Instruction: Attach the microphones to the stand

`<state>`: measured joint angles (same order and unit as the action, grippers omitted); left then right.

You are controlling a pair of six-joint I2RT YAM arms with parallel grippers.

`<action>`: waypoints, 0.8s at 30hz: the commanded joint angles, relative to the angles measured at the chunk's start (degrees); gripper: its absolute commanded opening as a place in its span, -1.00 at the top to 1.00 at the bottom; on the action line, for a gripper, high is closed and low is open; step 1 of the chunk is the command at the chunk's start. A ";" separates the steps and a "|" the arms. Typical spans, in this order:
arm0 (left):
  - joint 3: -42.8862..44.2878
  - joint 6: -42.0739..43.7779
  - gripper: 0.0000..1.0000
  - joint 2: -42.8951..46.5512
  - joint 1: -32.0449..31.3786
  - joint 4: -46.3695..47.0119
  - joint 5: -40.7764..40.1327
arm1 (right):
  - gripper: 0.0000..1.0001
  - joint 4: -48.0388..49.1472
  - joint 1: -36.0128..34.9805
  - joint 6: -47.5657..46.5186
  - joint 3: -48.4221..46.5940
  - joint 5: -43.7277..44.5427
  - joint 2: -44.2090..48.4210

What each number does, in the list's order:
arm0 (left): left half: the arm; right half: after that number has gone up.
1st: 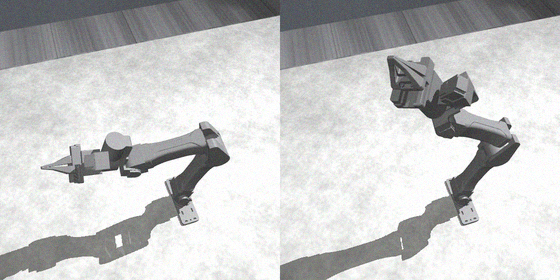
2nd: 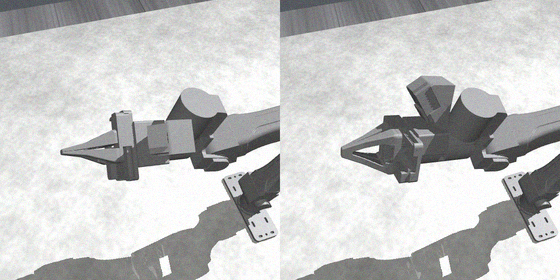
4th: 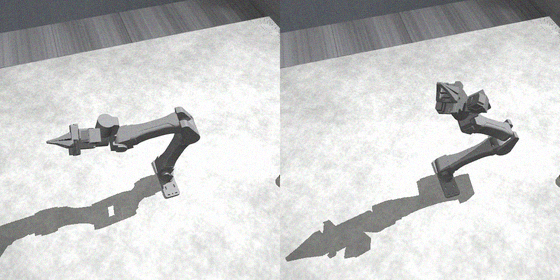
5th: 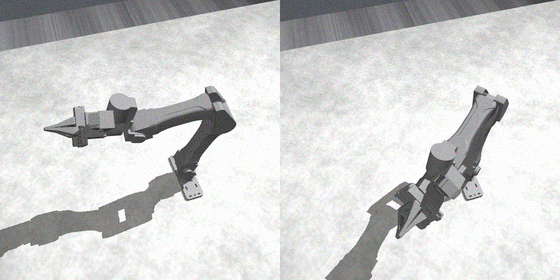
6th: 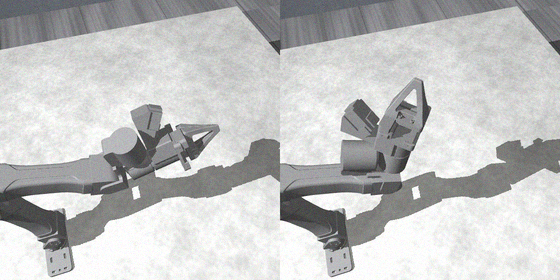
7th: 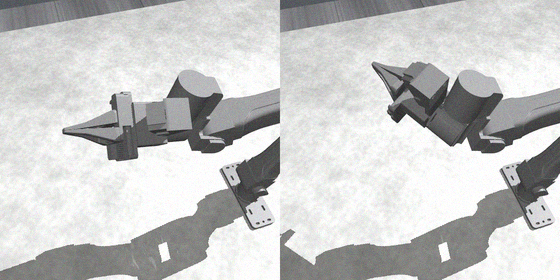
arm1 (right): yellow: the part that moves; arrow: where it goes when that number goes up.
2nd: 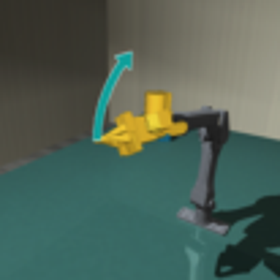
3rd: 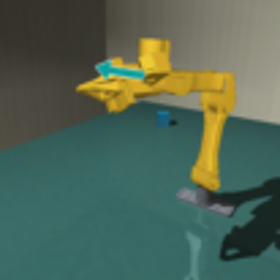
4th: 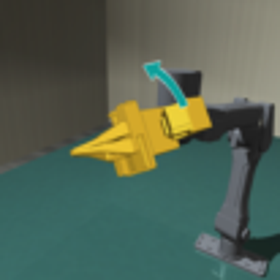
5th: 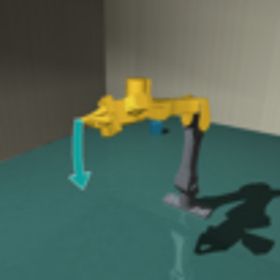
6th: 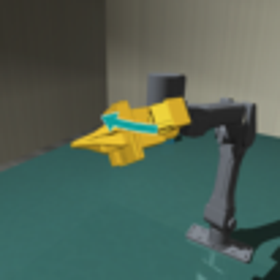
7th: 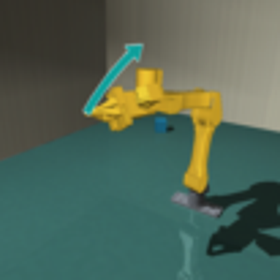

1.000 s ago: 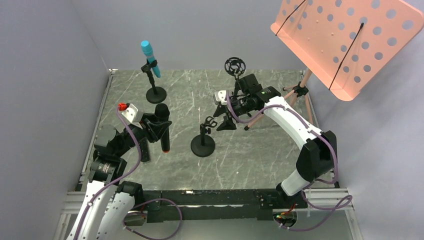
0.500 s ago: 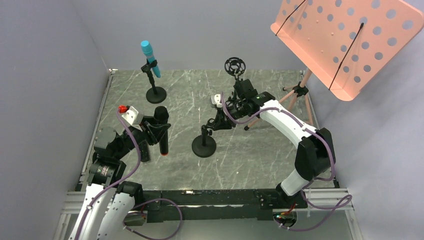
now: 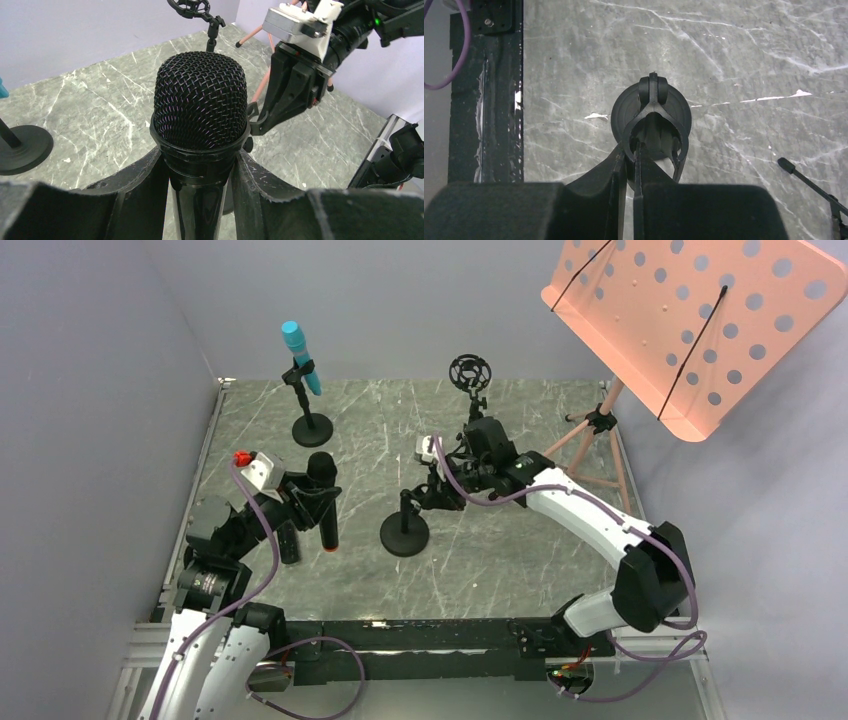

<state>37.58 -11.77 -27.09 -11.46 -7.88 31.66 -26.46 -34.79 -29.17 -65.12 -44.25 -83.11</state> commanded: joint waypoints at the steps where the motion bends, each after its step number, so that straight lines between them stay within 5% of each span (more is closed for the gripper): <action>1: 1.70 -1.79 1.00 -0.56 -0.14 4.66 0.75 | 0.69 4.80 -3.92 8.80 1.83 4.45 4.18; 11: 2.97 -3.61 1.00 -0.24 -0.14 5.90 1.95 | -0.28 -2.69 -4.21 1.51 -1.50 1.27 5.26; 24: 4.62 -9.69 1.00 -4.25 -0.14 15.95 6.81 | -0.45 -14.34 8.50 -12.99 -3.18 -14.90 11.67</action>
<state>38.94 -17.78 -29.95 -11.46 -0.97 35.24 -37.78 -30.41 -36.38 -66.22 -50.78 -73.28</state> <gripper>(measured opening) 0.465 0.740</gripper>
